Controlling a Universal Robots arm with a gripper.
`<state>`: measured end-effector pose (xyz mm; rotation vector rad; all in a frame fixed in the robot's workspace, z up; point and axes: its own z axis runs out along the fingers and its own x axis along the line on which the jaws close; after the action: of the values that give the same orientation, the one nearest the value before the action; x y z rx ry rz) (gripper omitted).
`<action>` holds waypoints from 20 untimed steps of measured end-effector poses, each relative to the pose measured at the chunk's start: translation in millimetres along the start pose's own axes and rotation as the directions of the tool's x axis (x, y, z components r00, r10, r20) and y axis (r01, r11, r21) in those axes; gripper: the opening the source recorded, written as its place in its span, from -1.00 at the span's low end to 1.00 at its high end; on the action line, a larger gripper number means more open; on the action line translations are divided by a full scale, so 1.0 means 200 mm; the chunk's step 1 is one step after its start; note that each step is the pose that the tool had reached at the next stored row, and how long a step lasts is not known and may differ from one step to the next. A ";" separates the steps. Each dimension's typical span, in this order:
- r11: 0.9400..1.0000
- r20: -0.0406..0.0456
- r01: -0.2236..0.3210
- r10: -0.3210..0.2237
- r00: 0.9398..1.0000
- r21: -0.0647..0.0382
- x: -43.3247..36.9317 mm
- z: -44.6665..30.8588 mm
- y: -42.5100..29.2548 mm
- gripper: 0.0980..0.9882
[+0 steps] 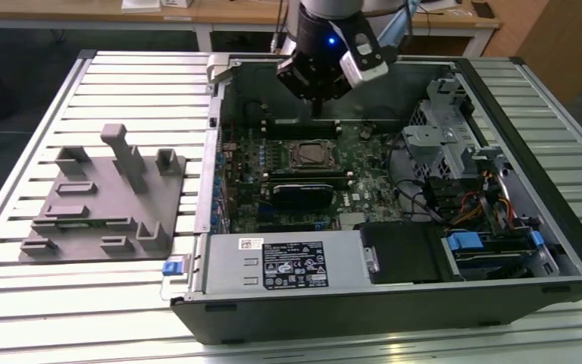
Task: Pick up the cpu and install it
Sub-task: 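Install the second cpu locking lever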
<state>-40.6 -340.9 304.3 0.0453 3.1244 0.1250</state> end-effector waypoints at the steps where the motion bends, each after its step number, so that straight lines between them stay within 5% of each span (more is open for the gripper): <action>1: 1.000 0.001 -0.003 0.003 1.000 0.003 0.028 -0.037 -0.024 -0.98; 7: 0.999 0.009 -0.027 0.027 1.000 0.021 0.228 -0.283 -0.172 -0.98; 8: 0.999 0.011 -0.034 0.034 0.999 0.027 0.283 -0.349 -0.206 -0.98; 11: 0.999 0.014 -0.043 0.042 0.999 0.033 0.359 -0.436 -0.248 -0.98; 14: 0.998 0.015 -0.046 0.045 0.999 0.036 0.388 -0.468 -0.263 -0.98; 20: 0.998 0.015 -0.046 0.046 0.999 0.036 0.392 -0.473 -0.265 -0.98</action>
<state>-122.0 -398.9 393.3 0.1180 3.1125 0.0676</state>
